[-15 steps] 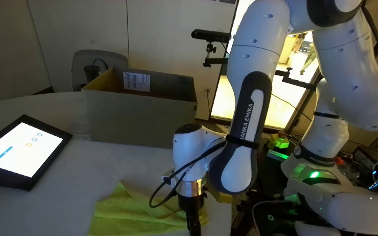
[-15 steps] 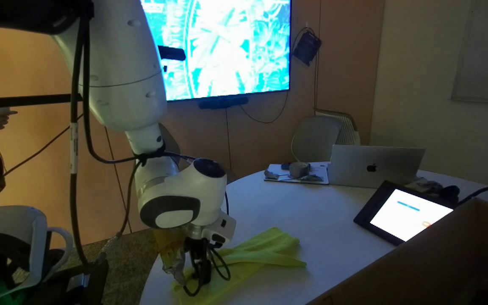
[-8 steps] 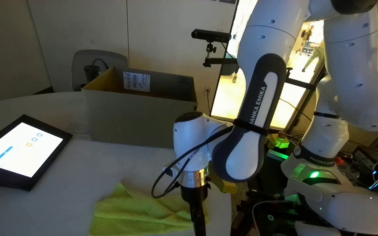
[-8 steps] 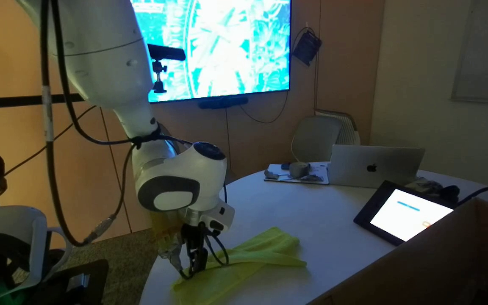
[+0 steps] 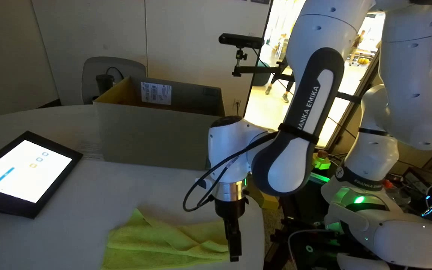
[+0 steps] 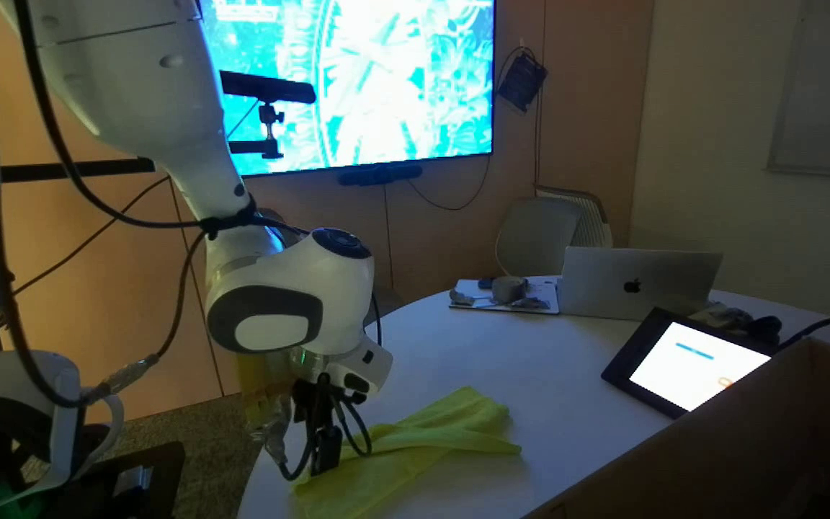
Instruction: Put the marker on the towel, then fold the towel, and then put the towel in the box
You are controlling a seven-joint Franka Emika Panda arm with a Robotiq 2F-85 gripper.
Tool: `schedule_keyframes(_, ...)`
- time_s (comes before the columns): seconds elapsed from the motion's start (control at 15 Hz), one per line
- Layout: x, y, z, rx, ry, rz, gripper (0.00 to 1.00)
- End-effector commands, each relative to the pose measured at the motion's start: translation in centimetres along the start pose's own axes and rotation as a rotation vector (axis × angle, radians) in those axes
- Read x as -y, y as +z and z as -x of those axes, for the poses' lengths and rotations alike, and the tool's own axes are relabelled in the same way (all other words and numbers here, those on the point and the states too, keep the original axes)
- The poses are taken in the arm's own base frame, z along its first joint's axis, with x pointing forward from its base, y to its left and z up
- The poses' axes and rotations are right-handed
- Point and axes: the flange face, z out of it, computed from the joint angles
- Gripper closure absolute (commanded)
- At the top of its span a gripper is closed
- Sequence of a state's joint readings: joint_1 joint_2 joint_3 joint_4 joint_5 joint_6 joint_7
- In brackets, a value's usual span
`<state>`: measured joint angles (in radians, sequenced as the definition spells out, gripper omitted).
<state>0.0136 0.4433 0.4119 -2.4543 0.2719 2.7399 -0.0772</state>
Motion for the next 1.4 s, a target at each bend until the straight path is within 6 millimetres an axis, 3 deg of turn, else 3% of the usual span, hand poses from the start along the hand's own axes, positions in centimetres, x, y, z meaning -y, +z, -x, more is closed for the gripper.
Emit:
schedule_keyframes(0.0, -1.0, -0.2, 1.1, -0.027, 0.047, 0.034, 0.0)
schedule_keyframes(0.6, -3.0, 2.3, 1.8, -0.177, 0.073, 0.149, 0.0)
schedule_keyframes(1.07, -3.5, 4.3, 2.5, -0.137, 0.085, 0.199, 0.01)
schedule_keyframes(1.13, -3.6, 4.5, 2.5, -0.134, 0.085, 0.202, 0.26)
schedule_keyframes(1.27, -3.6, 4.5, 2.6, -0.128, 0.087, 0.204, 0.3)
schedule_keyframes(1.33, -3.7, 4.5, 2.5, -0.13, 0.089, 0.203, 0.4)
